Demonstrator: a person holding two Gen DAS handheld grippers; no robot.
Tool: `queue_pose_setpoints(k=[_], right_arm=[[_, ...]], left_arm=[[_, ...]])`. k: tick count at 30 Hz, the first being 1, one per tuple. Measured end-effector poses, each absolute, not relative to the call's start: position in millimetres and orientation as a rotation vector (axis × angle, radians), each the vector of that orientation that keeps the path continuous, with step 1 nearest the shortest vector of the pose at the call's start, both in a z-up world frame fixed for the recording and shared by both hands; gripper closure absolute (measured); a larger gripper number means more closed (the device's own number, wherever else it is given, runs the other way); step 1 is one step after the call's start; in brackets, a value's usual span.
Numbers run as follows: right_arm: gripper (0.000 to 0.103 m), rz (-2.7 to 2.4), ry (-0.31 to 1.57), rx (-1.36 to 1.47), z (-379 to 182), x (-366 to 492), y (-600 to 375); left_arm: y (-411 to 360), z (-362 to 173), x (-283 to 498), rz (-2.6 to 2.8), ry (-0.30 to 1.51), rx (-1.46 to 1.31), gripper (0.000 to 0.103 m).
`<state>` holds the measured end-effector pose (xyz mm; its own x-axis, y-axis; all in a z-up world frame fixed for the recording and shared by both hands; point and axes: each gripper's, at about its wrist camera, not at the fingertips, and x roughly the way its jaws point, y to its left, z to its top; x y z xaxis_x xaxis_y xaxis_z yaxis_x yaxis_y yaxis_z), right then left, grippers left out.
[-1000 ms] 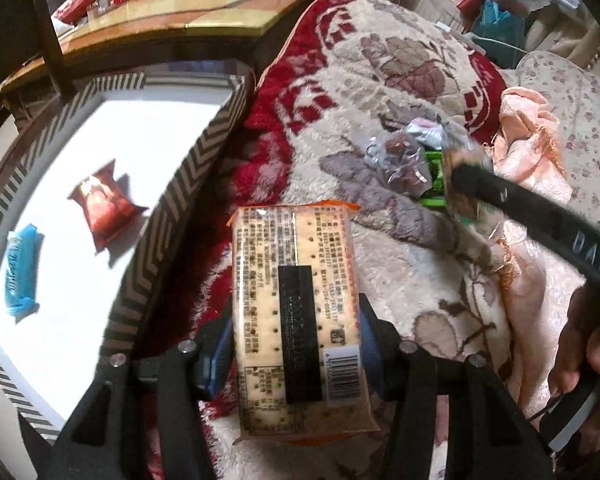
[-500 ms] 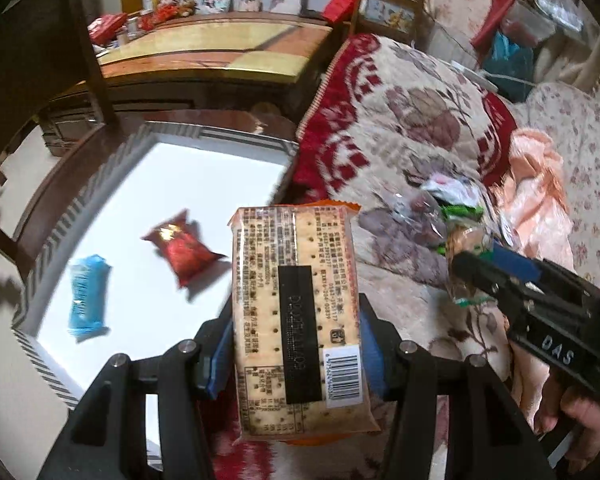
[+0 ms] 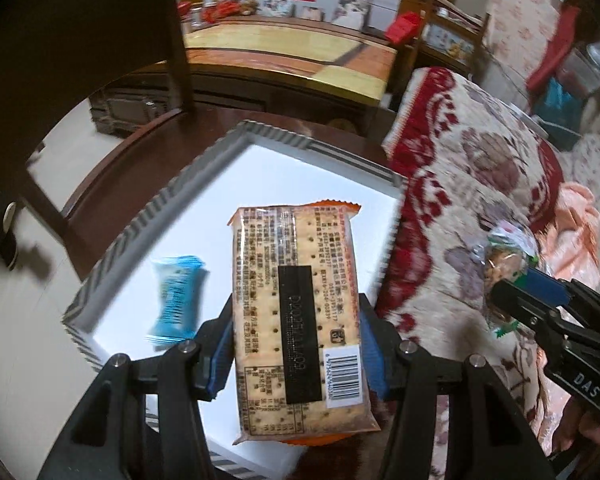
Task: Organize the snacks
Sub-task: 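Lower cracker pack into tray with left tool while right tool places biscuit beside it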
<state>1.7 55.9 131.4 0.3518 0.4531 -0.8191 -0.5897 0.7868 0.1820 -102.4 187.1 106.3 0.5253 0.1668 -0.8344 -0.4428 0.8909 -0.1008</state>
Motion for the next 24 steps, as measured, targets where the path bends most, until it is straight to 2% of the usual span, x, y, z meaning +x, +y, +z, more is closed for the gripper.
queue_pose_setpoints(k=[24], right_arm=[[0.056,0.790,1.082,-0.295,95,48,177]], left_arm=[[237,67,-89,0.437,1.012,-0.404,0.047]])
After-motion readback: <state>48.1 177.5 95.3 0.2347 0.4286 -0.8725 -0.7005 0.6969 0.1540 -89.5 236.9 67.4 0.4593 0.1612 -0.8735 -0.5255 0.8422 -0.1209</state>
